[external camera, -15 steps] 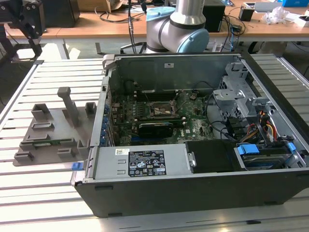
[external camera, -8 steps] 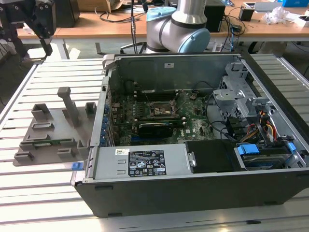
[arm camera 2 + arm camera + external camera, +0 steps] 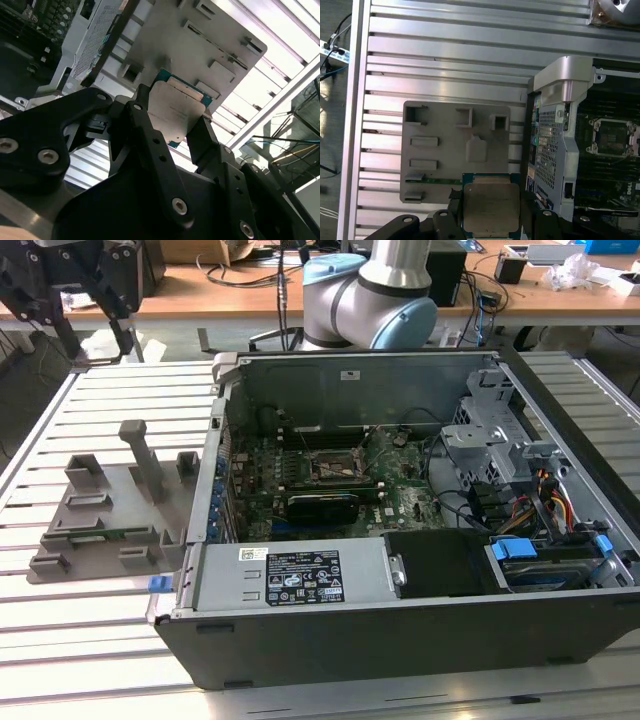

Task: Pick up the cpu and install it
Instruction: 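Pick up the cpu and move it towards the insertion slot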

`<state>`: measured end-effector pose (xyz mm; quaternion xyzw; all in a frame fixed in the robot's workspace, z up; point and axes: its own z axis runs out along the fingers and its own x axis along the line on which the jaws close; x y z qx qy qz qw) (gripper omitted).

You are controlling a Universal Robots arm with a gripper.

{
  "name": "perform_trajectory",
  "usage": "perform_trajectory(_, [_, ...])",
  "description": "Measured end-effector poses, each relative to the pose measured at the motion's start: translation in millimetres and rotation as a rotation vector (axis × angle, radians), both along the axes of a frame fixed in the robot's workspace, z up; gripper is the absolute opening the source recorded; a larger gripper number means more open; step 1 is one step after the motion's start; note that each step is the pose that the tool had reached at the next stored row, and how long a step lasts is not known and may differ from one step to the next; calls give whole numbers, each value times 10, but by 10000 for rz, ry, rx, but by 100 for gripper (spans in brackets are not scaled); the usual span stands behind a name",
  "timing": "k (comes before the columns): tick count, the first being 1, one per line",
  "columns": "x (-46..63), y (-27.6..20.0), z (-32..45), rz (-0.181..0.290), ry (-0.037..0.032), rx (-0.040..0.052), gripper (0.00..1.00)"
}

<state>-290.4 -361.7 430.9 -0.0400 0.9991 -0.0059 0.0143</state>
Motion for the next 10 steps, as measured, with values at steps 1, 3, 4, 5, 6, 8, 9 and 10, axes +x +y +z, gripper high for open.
perform_trajectory(1, [47, 1, 1, 0, 1, -1, 55])
perform_trajectory(3, [111, 2, 1, 1, 1, -1, 55])
perform_trajectory(4, [132, 2, 1, 0, 2, -1, 55])
perform_trajectory(5, [160, 3, 1, 1, 2, -1, 55])
perform_trajectory(6, [181, 3, 1, 1, 1, -1, 55])
perform_trajectory(8, [226, 5, 0, 0, 0, -1, 55])
perform_trajectory(9, [255, 6, 1, 0, 1, -1, 55])
perform_trajectory(10, [275, 6, 0, 0, 1, 0, 55])
